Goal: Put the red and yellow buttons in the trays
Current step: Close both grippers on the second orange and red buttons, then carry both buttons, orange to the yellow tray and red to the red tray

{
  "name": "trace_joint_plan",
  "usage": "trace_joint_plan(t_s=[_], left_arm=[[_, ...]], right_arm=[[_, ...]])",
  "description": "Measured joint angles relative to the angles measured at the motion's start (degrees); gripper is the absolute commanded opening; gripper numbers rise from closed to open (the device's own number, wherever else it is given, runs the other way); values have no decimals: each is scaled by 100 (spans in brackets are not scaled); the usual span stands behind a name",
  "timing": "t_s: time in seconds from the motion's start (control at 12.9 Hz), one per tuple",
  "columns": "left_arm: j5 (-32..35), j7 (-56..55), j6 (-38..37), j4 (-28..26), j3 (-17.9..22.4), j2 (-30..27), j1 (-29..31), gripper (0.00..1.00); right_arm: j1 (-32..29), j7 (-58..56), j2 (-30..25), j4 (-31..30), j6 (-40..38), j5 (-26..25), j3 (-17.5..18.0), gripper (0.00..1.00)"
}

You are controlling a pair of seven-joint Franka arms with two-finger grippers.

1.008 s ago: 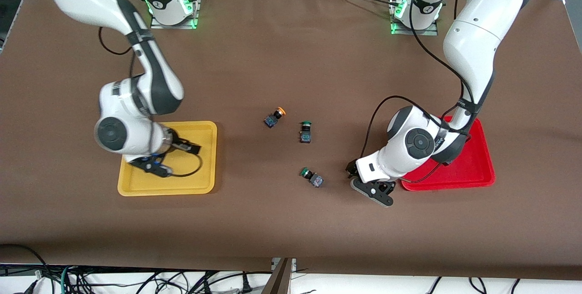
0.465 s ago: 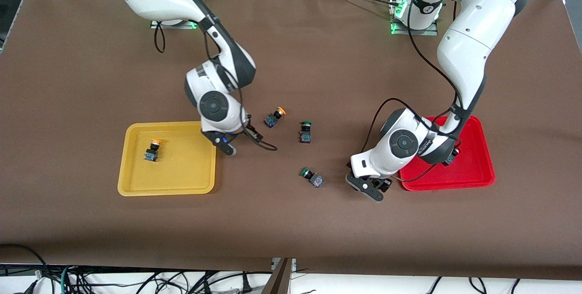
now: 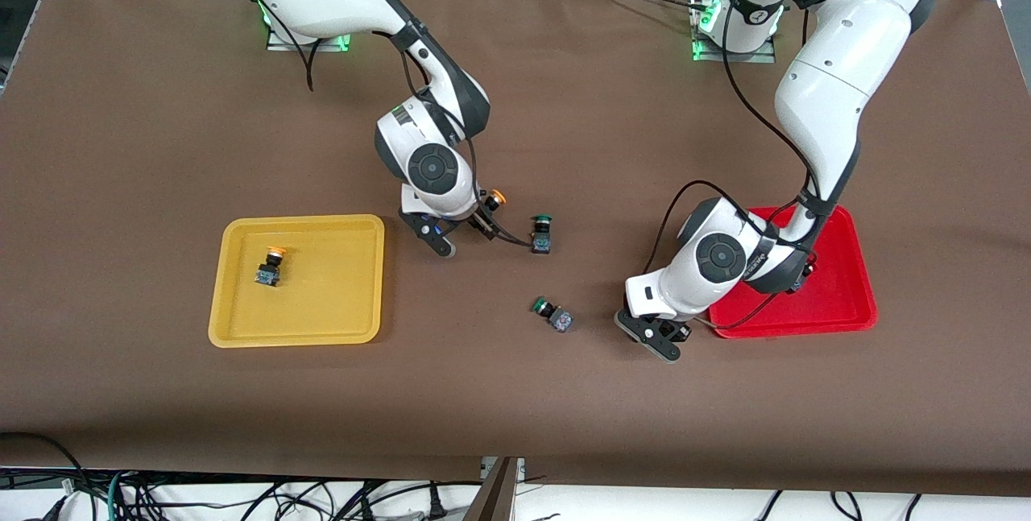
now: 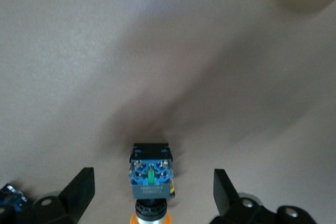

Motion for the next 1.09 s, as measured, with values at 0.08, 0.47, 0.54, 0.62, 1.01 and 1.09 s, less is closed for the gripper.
trace_joint_plan(t_s=[0.08,0.47,0.54,0.62,1.01,1.09], left_arm=[[0,13,12,5,0,-1,5,0],[0,15,-625,148,-13,-294,11,0],[0,15,-989,181,-14,-475,17,0],[0,23,-1401,192,-13,-680,41,0],[0,1011,-2702,193,-4,-1330,398,0],[0,1271,-2963,187,1,-1381,530,1]], right_arm=[[41,46,24,0,30,0,0,100],[200,190,178,-3,183,-3,-2,98],[217,200,206,-4,208,-4,-5,96],[225,203,226,-4,248,-4,-6,80],[234,205,286,-19,423,-6,-7,1],[234,205,290,-19,441,-10,-12,0]])
